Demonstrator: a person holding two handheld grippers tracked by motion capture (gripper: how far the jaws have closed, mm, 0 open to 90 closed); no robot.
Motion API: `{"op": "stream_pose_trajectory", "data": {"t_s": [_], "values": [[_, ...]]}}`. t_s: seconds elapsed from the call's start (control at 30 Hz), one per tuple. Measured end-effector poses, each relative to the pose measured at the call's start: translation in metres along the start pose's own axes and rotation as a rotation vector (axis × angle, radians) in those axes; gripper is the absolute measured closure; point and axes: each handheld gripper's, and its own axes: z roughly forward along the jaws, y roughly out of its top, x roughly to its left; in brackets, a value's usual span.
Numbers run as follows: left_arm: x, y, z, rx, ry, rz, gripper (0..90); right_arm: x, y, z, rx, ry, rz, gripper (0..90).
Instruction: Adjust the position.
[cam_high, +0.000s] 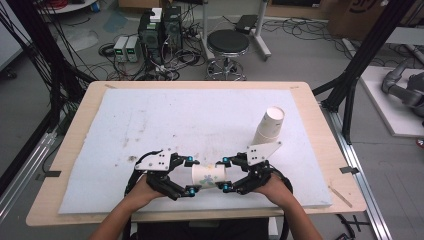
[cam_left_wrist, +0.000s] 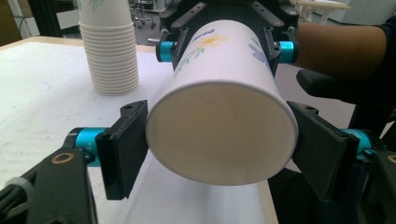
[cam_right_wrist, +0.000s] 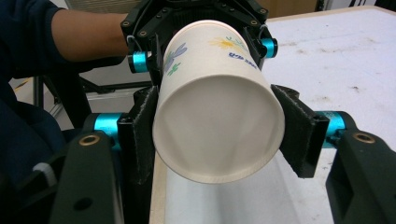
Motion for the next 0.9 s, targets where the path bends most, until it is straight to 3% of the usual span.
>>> {"op": "stream_pose_trajectory", "data": {"t_s": [0.2,0.27,0.4,0.5,0.7,0.9], "values": [[0.000,0.004,-0.003,0.013,0.003,-0.015,27.1,0.000,-0.001,0.002,0.018,-0.001,0.017,36.6],[0.001,0.006,-0.003,0.027,0.001,-0.042,27.3,0.000,-0.001,0.002,0.022,-0.002,0.022,36.1],[0.002,0.008,-0.003,0.064,-0.005,-0.073,28.9,0.000,0.000,0.003,0.021,-0.031,0.051,23.1],[0.002,0.011,-0.003,0.088,-0.004,-0.080,29.3,0.000,0.001,0.002,0.019,-0.039,0.051,22.1],[0.002,0.025,-0.005,0.173,0.029,-0.057,29.5,0.004,0.009,0.000,0.049,-0.053,0.025,22.2],[0.004,0.044,-0.006,0.308,0.070,-0.024,29.4,0.006,0.018,0.005,0.132,-0.109,-0.024,22.2]]}}
